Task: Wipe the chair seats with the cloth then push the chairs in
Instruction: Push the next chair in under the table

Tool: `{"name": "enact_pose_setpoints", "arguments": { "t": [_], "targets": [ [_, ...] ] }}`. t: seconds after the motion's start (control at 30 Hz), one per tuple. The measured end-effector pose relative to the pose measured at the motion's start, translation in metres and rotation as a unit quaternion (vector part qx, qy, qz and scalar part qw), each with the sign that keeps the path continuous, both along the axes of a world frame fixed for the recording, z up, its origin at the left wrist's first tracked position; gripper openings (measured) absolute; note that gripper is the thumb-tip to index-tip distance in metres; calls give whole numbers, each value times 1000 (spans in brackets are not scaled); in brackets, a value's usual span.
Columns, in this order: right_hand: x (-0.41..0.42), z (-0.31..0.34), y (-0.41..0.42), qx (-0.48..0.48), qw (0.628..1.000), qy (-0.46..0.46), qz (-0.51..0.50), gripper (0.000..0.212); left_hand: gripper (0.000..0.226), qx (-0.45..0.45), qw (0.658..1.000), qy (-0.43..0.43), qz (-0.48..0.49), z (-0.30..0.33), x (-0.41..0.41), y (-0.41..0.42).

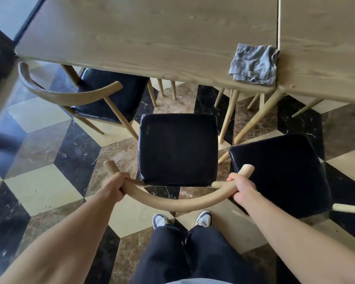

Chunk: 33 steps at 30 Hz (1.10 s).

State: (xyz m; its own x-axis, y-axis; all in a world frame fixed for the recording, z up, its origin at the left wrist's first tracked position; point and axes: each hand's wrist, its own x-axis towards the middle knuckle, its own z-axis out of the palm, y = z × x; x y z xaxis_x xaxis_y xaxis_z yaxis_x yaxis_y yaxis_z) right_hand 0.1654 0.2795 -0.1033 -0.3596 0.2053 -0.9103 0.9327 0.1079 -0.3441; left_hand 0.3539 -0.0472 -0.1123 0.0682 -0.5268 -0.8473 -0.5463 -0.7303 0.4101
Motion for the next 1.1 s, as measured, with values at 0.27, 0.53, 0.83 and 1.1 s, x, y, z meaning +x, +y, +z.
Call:
{"name": "enact_pose_setpoints", "arguments": {
  "t": [0.27,0.53,0.83,1.1],
  "targets": [
    [-55,-10,-39,45,999,19,-7,50,42,11,998,-6,-54,-3,-75,-51],
    [-104,-37,-96,40,996,4,-84,53,54,25,995,-4,-100,-31,-161,-135],
    [-168,-48,-118,28,993,12,-117,69,51,43,991,25,-124,-37,-238,-168],
    [-201,-48,-130,-16,988,35,-152,61,54,3,994,4,-108,-44,-267,-181]
  ]
}}
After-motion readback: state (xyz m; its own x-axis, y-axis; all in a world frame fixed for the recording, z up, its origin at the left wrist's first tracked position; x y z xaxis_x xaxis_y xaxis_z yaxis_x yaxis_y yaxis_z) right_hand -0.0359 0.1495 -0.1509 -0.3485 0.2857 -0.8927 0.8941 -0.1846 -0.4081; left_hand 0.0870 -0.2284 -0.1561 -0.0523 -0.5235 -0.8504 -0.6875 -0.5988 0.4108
